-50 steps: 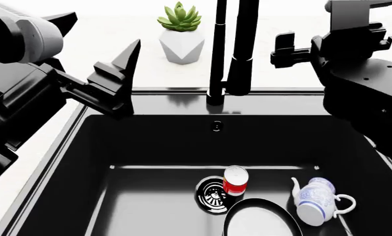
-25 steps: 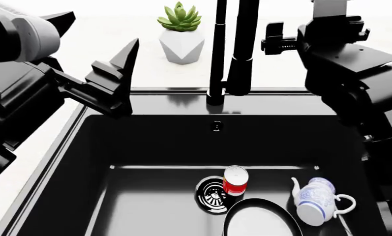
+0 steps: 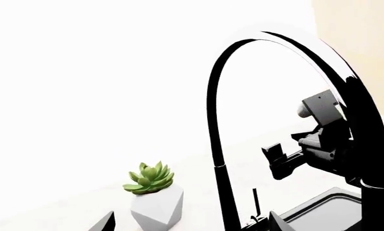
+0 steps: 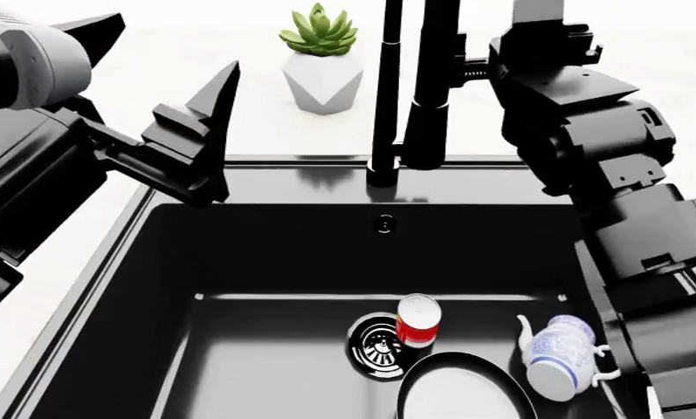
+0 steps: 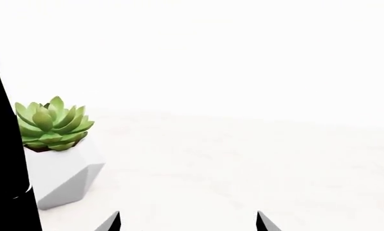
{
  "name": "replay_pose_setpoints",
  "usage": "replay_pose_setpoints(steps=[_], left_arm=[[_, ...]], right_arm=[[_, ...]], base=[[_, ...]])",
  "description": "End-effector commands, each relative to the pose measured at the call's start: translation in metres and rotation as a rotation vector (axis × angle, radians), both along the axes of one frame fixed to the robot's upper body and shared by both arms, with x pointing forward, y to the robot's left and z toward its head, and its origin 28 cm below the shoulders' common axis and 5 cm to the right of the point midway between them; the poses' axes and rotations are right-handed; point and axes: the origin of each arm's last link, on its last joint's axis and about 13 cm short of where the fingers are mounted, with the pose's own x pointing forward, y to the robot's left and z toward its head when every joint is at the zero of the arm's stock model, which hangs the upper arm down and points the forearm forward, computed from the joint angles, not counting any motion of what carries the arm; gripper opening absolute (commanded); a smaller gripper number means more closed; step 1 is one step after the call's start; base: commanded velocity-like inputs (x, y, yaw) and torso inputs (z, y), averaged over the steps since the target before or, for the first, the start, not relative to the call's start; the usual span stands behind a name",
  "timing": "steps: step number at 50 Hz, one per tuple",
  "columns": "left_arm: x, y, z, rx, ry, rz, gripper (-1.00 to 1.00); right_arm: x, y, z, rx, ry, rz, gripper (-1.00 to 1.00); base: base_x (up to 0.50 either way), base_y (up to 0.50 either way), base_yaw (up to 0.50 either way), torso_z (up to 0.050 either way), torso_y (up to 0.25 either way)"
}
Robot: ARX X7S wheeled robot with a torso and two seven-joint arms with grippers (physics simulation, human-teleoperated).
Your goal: Pick the teapot and pot and place them in the sink. Then turn on the water.
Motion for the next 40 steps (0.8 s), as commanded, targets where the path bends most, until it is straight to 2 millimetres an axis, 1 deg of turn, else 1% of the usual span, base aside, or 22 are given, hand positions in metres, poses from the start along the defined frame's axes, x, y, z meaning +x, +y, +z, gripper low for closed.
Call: replay_pose_setpoints(steps=[1, 8, 40], left_arm=[[0.000, 0.003, 0.000, -0.018, -0.022, 0.023, 1.00], [0.000, 0.004, 0.002, -0.039, -0.034, 0.042, 1.00], [0.000, 0.004, 0.005, -0.060, -0.061, 0.047, 1.00]], right_arm=[[0.011, 0.010, -0.009, 0.003, 0.023, 0.017, 1.00], [0.016, 0.011, -0.019, 0.012, 0.050, 0.011, 1.00], [0.015, 0.019, -0.049, 0.007, 0.119, 0.036, 1.00]], base=[[0.00, 0.00, 0.00, 0.000, 0.000], [0.00, 0.00, 0.00, 0.000, 0.000], [0.00, 0.00, 0.00, 0.000, 0.000]])
